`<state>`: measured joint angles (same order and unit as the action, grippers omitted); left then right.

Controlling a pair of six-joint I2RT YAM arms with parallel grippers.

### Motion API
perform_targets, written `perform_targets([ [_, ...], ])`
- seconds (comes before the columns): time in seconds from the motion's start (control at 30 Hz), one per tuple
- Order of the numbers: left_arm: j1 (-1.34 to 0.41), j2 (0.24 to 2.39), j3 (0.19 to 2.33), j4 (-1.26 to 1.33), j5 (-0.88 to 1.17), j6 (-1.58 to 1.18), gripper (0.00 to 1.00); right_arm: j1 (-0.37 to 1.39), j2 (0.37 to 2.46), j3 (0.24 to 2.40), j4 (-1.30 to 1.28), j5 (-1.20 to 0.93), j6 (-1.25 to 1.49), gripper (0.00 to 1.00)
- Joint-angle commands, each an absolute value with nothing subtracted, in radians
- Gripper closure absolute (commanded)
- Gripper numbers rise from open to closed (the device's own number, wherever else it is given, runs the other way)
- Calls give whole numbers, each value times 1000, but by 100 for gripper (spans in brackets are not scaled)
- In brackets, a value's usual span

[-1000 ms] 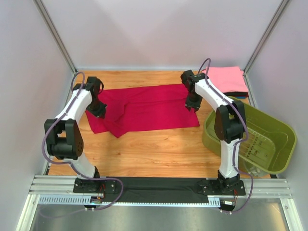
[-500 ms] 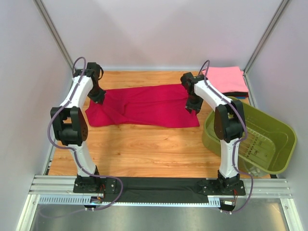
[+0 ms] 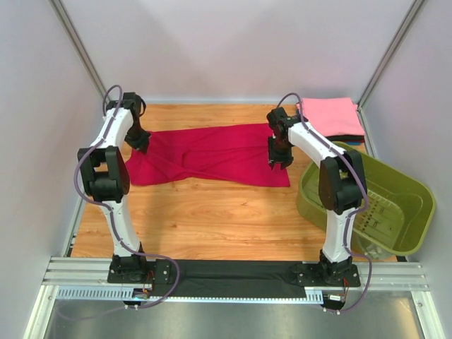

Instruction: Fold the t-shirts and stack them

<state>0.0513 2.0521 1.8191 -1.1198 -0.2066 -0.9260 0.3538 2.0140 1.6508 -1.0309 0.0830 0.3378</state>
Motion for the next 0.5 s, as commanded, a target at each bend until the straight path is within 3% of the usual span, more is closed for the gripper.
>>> perform_targets([
  [0.0, 54, 2106, 1878, -1120, -193, -885, 100, 362, 1960, 1611, -956, -72, 215, 60],
  [0.47, 58, 2230, 1873, -1189, -282, -821, 100, 406, 1977, 1555, -913, -66, 189, 60],
])
